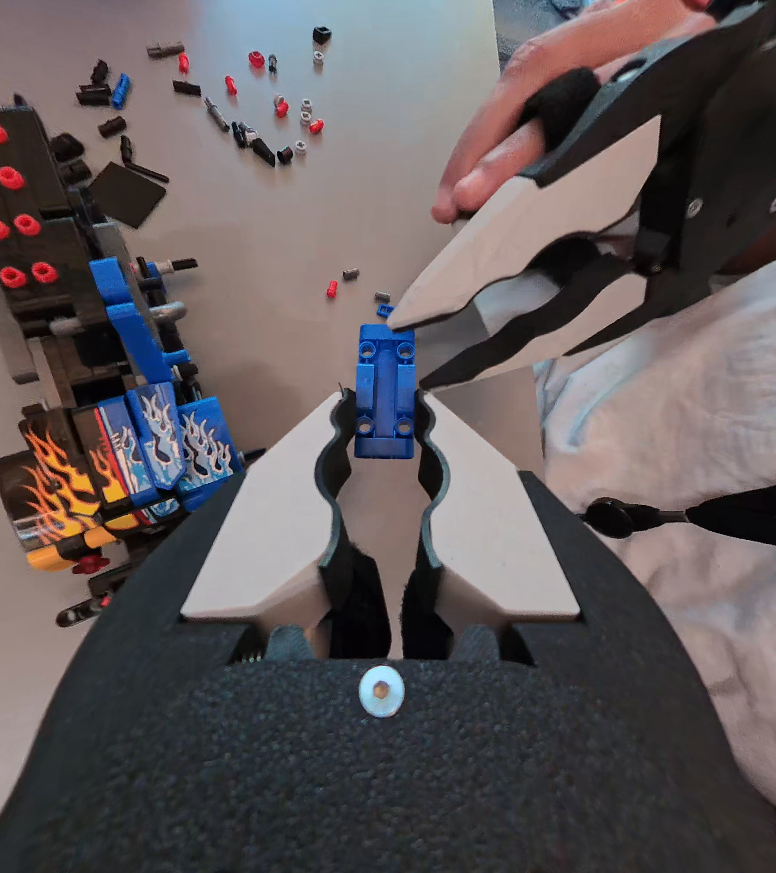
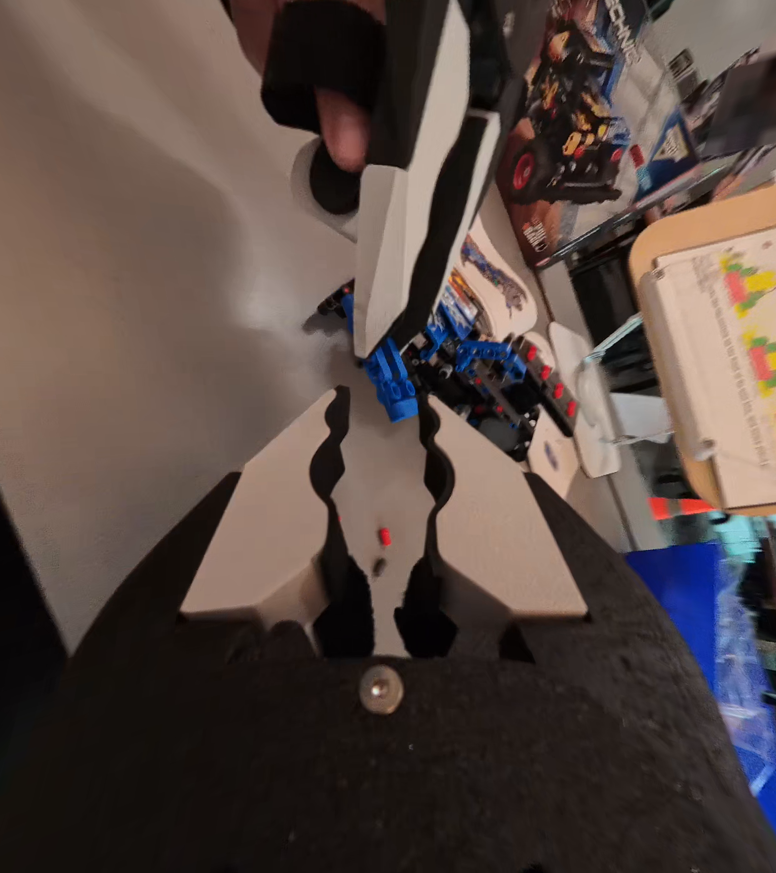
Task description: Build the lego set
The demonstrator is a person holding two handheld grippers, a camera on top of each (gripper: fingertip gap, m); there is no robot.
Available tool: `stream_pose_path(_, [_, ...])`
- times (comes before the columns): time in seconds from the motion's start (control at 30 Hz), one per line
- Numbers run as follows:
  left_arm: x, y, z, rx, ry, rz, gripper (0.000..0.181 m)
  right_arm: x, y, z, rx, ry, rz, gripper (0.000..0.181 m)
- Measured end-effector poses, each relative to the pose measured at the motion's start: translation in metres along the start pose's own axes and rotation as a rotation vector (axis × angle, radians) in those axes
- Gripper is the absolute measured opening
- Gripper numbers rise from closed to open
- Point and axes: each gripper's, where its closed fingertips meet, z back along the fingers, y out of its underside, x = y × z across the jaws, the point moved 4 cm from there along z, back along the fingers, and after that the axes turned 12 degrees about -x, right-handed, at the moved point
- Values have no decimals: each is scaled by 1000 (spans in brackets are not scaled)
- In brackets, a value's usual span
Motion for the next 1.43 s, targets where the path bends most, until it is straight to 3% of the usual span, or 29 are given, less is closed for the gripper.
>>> stream_pose_path(0.03, [-1, -2, 1, -7, -11, -25, 22, 1, -1, -4, 5, 17, 41, 29])
stream_pose_path(0.13, [-4, -1, 7, -59, -27, -50, 23, 2, -1, -6, -14, 34, 11, 30])
stream_pose_path(0.27, [-8, -8, 16, -275, 165, 251, 22, -16, -2, 7, -74, 164, -7, 30])
stream_pose_path(0.37, [-13, -20, 25, -429, 390, 527, 22, -22, -5, 9, -115, 223, 20, 32])
stream_pose_path(0.53, [-12, -24, 31, -612, 582, 792, 22, -26, -25, 5, -290, 182, -222, 51])
stream_pose_path(0.6, [-17, -22, 27, -603, 629, 823, 22, -30, -34, 5, -357, 156, -284, 55])
stream_pose_path(0.7, [-26, -20, 24, -566, 699, 833, 22, -29, -43, 12, -489, 2, -419, 53])
stream_pose_path(0.77, [-37, -15, 20, -483, 767, 823, 22, -23, -42, 20, -552, -153, -494, 44])
stream_pose_path(0.83, [-47, -4, 12, -370, 782, 798, 23, -13, -39, 28, -591, -296, -510, 24])
stream_pose_path(0.93, [-54, 3, 6, -310, 804, 779, 22, 0, -39, 36, -624, -385, -476, 13])
stream_pose_path(1.03, [-47, 2, 5, -341, 757, 766, 22, 2, -34, 33, -589, -440, -557, 8])
stream_pose_path(1.13, [-45, -5, 9, -402, 712, 644, 20, -4, -26, 30, -594, -495, -743, 7])
stream_pose_path(1.23, [-37, -16, 20, -512, 584, 434, 39, -16, -21, 29, -647, -531, -994, 7])
stream_pose_path(1.33, [-27, -17, 28, -582, 355, 79, 50, -25, -19, 30, -695, -643, -1297, 7])
stream_pose_path(1.43, [-30, 1, 21, -479, 146, -394, 50, -39, -17, 33, -797, -784, -1624, 6])
